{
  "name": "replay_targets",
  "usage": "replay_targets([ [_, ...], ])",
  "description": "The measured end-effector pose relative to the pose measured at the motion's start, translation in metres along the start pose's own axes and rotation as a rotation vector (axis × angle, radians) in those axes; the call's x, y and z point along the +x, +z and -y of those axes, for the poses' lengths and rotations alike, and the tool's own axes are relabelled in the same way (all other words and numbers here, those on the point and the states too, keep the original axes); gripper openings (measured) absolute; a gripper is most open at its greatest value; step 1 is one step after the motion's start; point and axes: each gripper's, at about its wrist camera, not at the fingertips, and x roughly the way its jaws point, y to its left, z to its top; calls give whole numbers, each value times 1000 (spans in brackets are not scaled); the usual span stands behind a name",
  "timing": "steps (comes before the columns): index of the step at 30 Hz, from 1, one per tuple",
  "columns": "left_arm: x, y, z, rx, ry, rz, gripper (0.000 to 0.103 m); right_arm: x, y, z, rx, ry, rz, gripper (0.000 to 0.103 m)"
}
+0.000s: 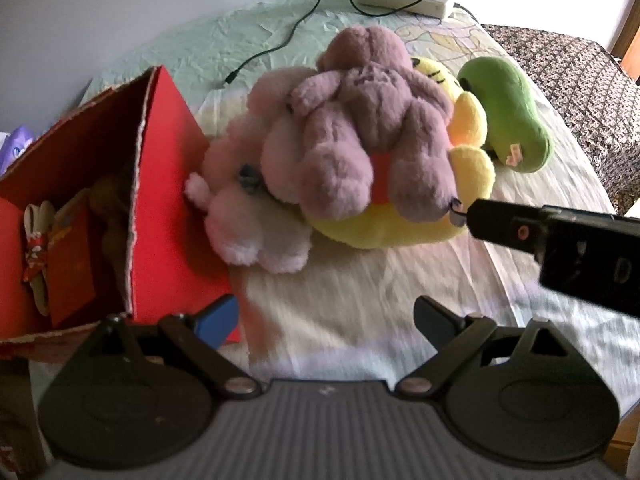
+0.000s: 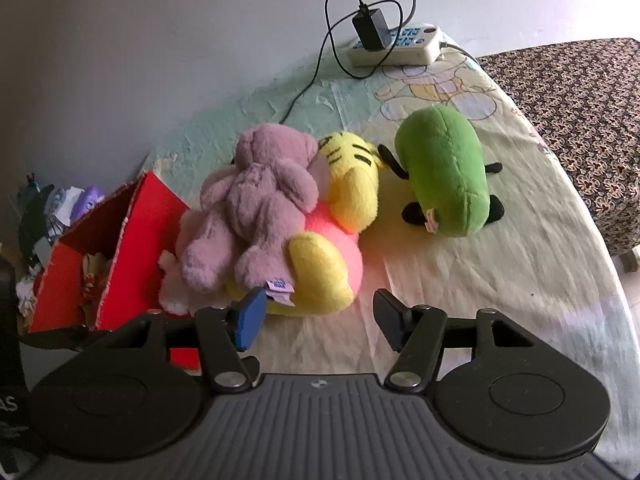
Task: Organize objects
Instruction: 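Reach the right tool toward the pink teddy bear on the plush pile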
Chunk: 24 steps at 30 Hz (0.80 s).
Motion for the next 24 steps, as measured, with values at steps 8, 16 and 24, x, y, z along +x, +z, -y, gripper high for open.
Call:
replay_targets([
  [8,-11,16,-3,42,2,41,95,-5,18,-2,13,48,35,60],
  [16,-30,49,-10,68,-26,123,95,-1,49,-2,41,95,81,60],
  [24,-13,66,-28,19,-212,140,95,25,59,15,153,139,38,60],
])
